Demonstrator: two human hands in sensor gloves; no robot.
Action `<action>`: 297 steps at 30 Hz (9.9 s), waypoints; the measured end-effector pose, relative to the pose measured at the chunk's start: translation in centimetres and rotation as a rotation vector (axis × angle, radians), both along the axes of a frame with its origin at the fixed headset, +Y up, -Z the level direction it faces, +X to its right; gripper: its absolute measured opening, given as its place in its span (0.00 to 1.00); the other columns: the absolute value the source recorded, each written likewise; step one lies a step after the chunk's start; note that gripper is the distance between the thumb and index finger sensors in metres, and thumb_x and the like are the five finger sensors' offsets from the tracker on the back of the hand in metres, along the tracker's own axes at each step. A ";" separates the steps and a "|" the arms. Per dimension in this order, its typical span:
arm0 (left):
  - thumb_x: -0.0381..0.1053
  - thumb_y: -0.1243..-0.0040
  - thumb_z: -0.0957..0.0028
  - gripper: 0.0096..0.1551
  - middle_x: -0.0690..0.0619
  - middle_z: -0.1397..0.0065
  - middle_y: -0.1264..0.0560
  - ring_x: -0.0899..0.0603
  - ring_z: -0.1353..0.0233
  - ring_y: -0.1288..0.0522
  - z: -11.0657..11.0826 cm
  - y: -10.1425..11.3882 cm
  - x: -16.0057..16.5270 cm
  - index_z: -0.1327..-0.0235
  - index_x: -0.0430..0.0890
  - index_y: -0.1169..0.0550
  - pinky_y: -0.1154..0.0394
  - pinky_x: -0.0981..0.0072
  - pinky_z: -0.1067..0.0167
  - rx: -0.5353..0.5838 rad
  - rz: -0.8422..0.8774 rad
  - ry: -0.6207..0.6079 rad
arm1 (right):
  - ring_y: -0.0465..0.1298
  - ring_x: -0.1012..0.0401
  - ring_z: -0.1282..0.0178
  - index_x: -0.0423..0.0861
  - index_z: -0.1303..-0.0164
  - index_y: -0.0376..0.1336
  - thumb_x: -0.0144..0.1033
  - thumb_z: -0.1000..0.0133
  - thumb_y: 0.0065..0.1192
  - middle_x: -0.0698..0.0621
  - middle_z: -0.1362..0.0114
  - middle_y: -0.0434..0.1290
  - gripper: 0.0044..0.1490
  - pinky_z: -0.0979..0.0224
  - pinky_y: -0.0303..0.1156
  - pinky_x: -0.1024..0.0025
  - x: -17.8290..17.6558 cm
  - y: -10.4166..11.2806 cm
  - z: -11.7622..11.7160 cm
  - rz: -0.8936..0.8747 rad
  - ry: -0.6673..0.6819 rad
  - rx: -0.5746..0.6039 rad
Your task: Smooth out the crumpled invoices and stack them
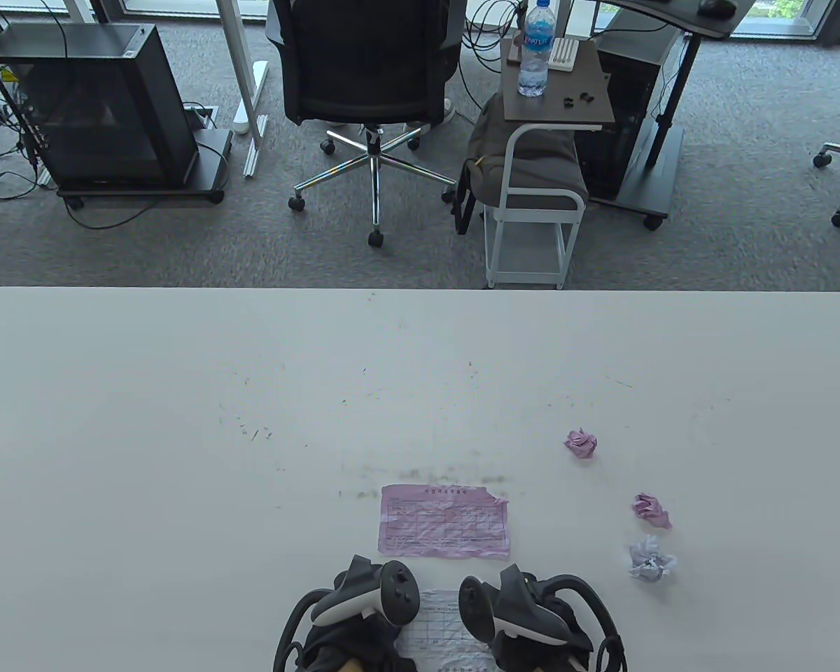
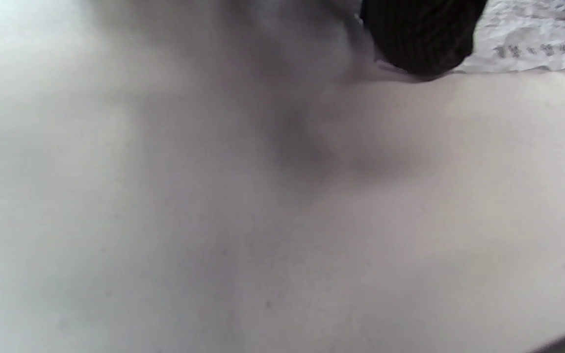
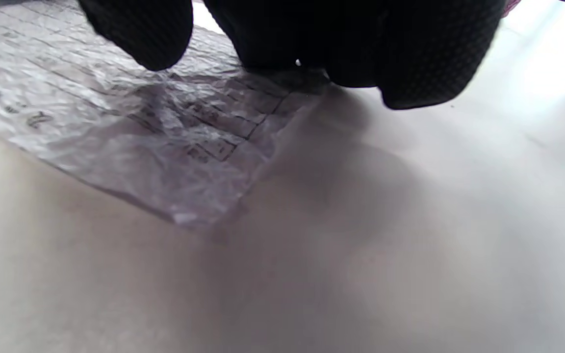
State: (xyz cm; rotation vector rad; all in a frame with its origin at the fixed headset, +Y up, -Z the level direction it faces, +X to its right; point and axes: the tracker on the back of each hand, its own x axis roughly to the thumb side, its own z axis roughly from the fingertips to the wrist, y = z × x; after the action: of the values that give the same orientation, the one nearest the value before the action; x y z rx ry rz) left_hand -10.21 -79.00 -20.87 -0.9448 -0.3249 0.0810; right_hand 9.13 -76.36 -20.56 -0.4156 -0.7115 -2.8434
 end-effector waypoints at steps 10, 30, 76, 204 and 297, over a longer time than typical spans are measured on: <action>0.59 0.41 0.42 0.56 0.42 0.28 0.80 0.21 0.30 0.79 0.0 0.0 -0.1 0.26 0.54 0.66 0.62 0.24 0.35 -0.001 0.006 0.004 | 0.62 0.41 0.28 0.47 0.25 0.55 0.50 0.39 0.56 0.34 0.19 0.51 0.34 0.38 0.73 0.49 -1.3 1.5 1.1 -0.409 0.332 0.054; 0.59 0.41 0.42 0.56 0.42 0.28 0.80 0.20 0.30 0.79 0.0 0.0 -0.1 0.25 0.53 0.67 0.62 0.24 0.36 -0.005 0.011 0.000 | 0.77 0.47 0.46 0.46 0.47 0.72 0.52 0.37 0.57 0.43 0.38 0.75 0.24 0.44 0.76 0.40 -0.4 0.1 0.2 -0.284 0.147 -0.330; 0.59 0.41 0.42 0.56 0.42 0.28 0.80 0.20 0.30 0.79 0.0 -0.1 -0.2 0.25 0.53 0.66 0.63 0.24 0.36 -0.007 0.022 0.010 | 0.63 0.41 0.27 0.49 0.23 0.50 0.53 0.38 0.54 0.36 0.18 0.50 0.37 0.36 0.72 0.44 -3.4 1.1 2.1 -0.297 0.466 -0.007; 0.44 0.47 0.35 0.31 0.39 0.19 0.49 0.24 0.26 0.37 -5.8 5.9 -3.3 0.20 0.38 0.37 0.35 0.33 0.35 0.519 0.665 0.258 | 0.82 0.53 0.56 0.37 0.26 0.54 0.32 0.44 0.68 0.41 0.44 0.77 0.39 0.52 0.81 0.56 3.2 5.9 -6.6 -0.703 -0.322 0.345; 0.45 0.36 0.41 0.38 0.38 0.25 0.37 0.42 0.41 0.20 1.3 8.9 -0.4 0.20 0.45 0.38 0.22 0.46 0.42 0.598 0.925 -0.040 | 0.81 0.52 0.54 0.35 0.33 0.62 0.35 0.41 0.62 0.37 0.42 0.77 0.30 0.59 0.82 0.65 3.1 5.3 -0.9 -1.351 0.051 -0.192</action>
State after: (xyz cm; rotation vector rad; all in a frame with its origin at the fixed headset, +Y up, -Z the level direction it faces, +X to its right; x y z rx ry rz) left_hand -10.66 -70.15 -19.59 -0.1453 -0.7549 0.7685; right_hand 12.22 -71.02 -21.47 -1.4563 -0.9147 -3.9056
